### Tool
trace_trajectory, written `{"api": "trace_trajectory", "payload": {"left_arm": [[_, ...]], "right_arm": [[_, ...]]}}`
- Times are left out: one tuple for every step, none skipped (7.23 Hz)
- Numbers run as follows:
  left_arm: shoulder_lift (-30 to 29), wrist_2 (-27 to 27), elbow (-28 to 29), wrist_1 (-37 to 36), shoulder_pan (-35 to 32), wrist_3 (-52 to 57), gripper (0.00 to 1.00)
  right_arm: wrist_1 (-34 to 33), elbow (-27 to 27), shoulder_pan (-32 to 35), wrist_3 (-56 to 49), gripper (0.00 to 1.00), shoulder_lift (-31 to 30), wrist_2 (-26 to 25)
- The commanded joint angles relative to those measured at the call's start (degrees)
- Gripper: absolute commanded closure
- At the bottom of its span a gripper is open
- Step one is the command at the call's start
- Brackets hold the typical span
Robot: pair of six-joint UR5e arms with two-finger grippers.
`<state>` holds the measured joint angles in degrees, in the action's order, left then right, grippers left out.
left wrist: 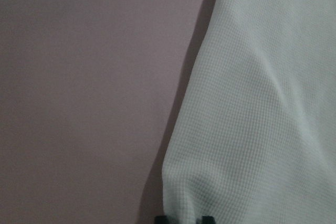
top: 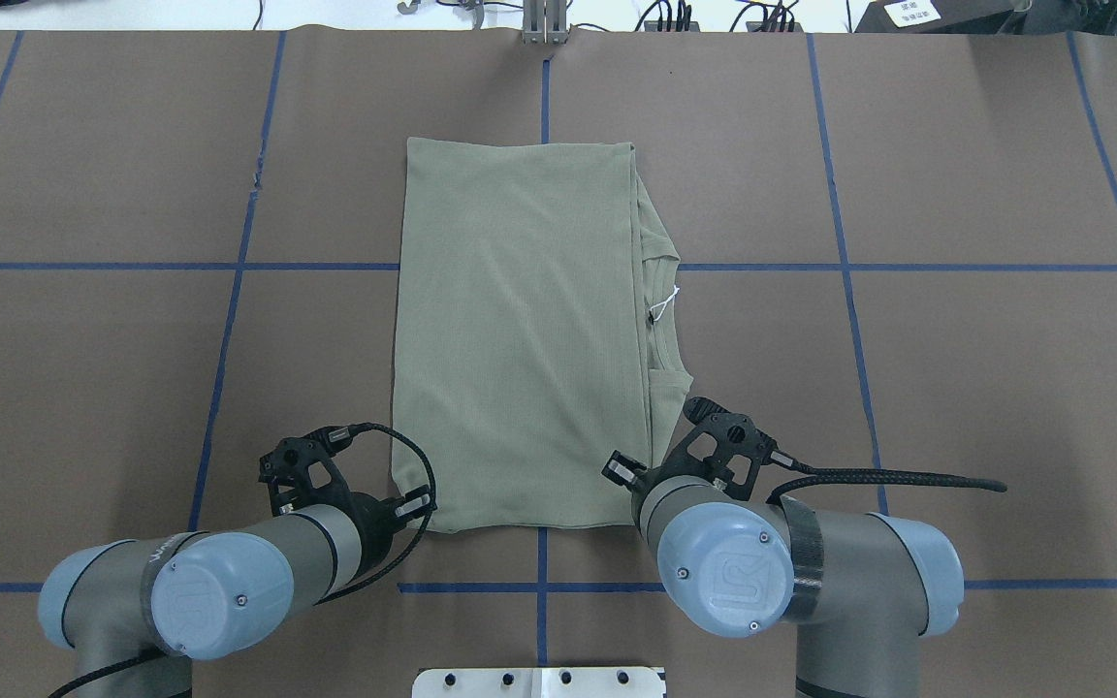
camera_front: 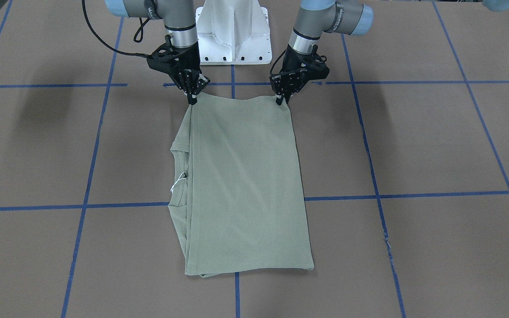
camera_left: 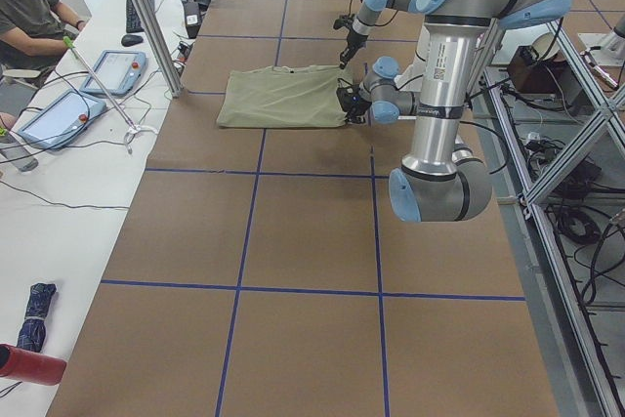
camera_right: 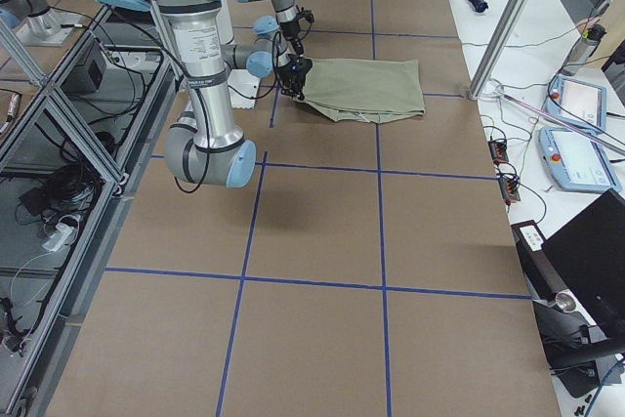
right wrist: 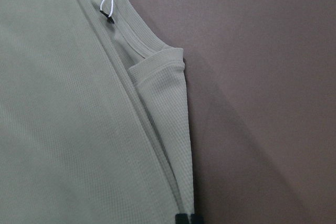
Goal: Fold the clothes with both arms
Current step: 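Grasp the near edge of the shirt with both grippers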
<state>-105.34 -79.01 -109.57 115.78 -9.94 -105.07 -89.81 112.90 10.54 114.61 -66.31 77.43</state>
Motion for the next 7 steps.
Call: {"api": "trace_trajectory", "payload": {"left_arm": [[0.0, -0.1, -1.6, -2.7, 0.0, -0.2, 1.0], [0.1, -0.5, -4.8, -5.7, 0.0, -0.1, 1.0], [0.1, -2.0, -8.4, -9.0, 0.1, -0.8, 1.0], [0.2, -4.5, -11.8, -10.3, 0.1, -2.8, 1.0], [0.2, -6.6, -15.5, -11.5, 0.2, -6.4, 1.0], [0.2, -9.3, -19.6, -12.1, 0.2, -8.1, 1.0], [0.0, -11.5, -23.5, -15.2, -0.5, -8.4, 1.0]], "right_arm": [[0.0, 0.6, 0.1, 0.0, 1.0, -0.3, -0.1], [-0.7, 2.0, 0.0, 0.1, 1.0, -0.7, -0.1], [-3.6, 4.2, -1.0, 0.2, 1.0, -0.6, 0.0], [-6.2, 8.1, -2.2, 0.8, 1.0, -1.0, 0.2], [-9.3, 11.9, -3.2, 2.2, 1.0, -1.0, 0.3], [-11.6, 16.8, -3.0, 2.3, 1.0, -1.2, 1.0], [-13.1, 20.4, -1.1, 2.2, 1.0, -1.9, 2.2]]}}
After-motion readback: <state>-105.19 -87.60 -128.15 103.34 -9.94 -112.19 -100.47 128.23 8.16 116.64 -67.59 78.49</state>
